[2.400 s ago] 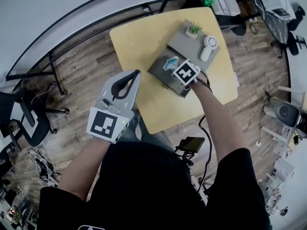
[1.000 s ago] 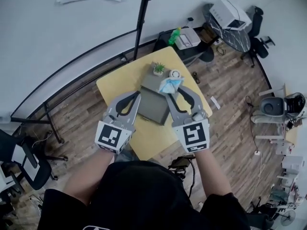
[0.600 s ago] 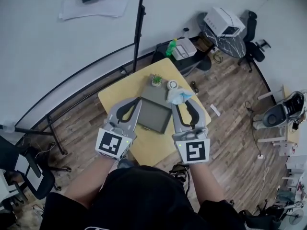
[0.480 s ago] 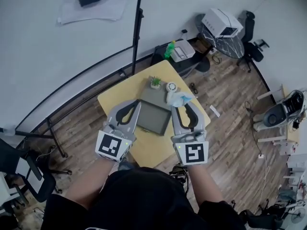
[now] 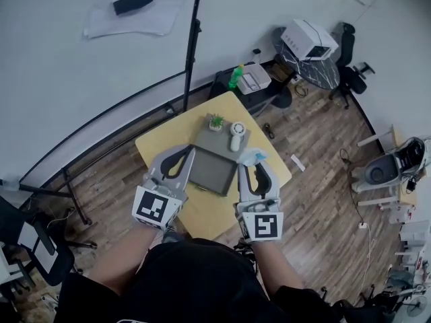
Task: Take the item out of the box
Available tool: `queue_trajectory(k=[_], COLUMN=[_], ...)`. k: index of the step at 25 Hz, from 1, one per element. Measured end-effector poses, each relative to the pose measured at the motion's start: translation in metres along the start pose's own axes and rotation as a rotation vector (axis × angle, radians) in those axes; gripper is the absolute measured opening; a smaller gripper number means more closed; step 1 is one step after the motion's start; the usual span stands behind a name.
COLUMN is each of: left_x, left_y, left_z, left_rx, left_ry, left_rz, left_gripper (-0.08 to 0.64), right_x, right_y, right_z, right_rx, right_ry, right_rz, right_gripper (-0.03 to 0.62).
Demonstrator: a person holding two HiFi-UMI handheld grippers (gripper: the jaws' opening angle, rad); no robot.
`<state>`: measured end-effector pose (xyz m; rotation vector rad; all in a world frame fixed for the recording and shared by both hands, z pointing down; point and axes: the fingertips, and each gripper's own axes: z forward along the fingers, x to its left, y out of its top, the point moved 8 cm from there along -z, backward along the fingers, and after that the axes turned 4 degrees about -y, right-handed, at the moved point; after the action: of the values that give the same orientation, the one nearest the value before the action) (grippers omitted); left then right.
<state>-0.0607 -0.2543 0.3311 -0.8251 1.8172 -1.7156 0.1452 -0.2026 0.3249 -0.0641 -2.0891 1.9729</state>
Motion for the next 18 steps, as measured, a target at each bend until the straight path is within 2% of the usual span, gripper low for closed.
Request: queue_trajectory(k=[7,18], left_x=[-0.0047,-0.0090], left_y=[-0.0031,-0.0084], left_z=[-0.0004,-0.0081], left_rx=[-0.003,0.006], left_ry=[-0.015,0.001], left_rz=[0.056,0.049], left_gripper=[0.000,0.000], right_x=[-0.0005,-0.0068], right_y=[-0.0100,-0.0087], right_z=[-0.0053,-0.0059], right_rx=[0.033,0.053], right_ry=[-0.012,-0.029], right_rz=[-0.009,-0.014], right_gripper=[0.107,0.106])
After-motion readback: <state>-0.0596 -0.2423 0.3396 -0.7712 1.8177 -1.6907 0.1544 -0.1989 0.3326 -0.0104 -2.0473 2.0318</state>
